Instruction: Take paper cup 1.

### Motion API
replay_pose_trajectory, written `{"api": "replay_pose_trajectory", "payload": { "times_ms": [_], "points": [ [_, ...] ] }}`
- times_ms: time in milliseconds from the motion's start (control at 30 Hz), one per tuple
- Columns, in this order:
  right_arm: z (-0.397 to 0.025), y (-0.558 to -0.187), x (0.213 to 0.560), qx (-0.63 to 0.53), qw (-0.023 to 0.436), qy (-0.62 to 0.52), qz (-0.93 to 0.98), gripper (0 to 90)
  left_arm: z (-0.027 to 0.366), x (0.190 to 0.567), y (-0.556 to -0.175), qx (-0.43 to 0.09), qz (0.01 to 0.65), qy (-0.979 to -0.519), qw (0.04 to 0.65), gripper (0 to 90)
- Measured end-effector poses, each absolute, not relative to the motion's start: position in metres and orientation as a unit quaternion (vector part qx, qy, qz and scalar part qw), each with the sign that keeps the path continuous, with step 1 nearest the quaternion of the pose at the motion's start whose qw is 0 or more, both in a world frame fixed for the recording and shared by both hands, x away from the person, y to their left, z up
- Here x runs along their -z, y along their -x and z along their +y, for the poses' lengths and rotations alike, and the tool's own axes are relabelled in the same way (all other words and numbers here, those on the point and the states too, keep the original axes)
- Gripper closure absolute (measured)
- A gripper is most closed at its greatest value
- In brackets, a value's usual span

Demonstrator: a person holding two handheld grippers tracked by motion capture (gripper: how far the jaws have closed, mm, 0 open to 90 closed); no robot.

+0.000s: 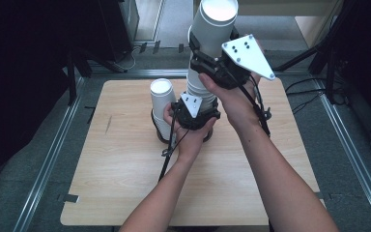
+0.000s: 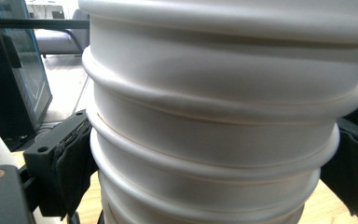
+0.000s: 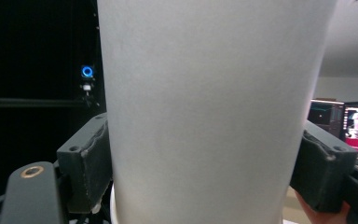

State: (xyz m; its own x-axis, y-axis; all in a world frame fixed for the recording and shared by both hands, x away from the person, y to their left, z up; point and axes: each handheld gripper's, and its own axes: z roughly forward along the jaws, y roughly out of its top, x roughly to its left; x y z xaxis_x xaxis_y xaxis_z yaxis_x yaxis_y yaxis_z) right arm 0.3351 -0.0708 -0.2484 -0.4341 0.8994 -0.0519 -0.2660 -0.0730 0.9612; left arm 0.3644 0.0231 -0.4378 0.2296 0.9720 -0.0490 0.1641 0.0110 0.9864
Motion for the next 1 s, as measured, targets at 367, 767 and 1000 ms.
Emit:
{"api": "replay_pose_trajectory", "payload": {
  "times_ms": [367, 767, 1000],
  "points": [
    [-0.084, -0.321, 0.239, -0.667, 0.441, -0.3, 0.52, 18.1, 0.023, 0.438, -0.364, -0.388, 0.485, -0.586, 0.521, 3.1],
    [-0.117, -0.313, 0.25, -0.652, 0.446, -0.328, 0.518, 18.0, 0.028, 0.434, -0.36, -0.374, 0.483, -0.595, 0.523, 1.8],
    [-0.134, -0.306, 0.261, -0.647, 0.447, -0.343, 0.514, 17.7, 0.03, 0.429, -0.351, -0.374, 0.473, -0.598, 0.529, 0.0]
  ]
}}
